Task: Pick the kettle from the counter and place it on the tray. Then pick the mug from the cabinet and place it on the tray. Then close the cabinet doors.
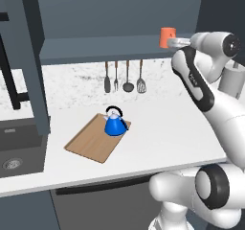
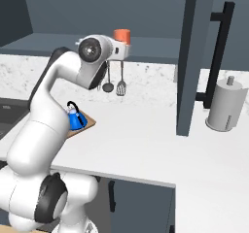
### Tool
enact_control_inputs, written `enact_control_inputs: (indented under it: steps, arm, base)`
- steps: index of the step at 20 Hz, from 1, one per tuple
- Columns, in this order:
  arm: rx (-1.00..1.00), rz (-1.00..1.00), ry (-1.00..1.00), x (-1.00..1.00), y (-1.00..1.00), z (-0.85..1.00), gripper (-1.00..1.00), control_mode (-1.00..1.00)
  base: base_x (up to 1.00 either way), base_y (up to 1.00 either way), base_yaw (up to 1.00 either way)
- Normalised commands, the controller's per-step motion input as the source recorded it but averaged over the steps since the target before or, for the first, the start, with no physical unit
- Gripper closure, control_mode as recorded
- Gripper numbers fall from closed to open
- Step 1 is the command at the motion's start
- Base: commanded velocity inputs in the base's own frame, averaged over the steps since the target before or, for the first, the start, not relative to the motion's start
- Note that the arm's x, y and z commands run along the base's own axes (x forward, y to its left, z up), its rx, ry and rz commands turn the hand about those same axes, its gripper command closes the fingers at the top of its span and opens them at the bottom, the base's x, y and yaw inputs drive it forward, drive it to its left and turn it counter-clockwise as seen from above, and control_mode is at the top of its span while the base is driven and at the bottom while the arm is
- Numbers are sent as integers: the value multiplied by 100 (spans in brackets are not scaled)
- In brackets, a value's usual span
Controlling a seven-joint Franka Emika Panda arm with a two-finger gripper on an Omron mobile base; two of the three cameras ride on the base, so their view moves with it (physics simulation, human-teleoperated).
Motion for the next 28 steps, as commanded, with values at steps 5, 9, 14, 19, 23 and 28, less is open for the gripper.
enact_control_inputs:
  steps: [5,9,14,19,23,28]
  arm:
    - [0,8,0,30,-7,4,-100,-100]
    - [0,0,0,24,-5,0,-100,-100]
    - [-2,-1,1,19,0,0,-100,-100]
    - [0,0,0,18,0,6,-100,-100]
    - [0,0,0,14,0,8,-100,-100]
    - [0,0,0,10,0,4,-100,-100]
  base:
    - [0,0,0]
    - [0,0,0]
    - [0,0,0]
    - [0,0,0]
    - [0,0,0]
    - [0,0,0]
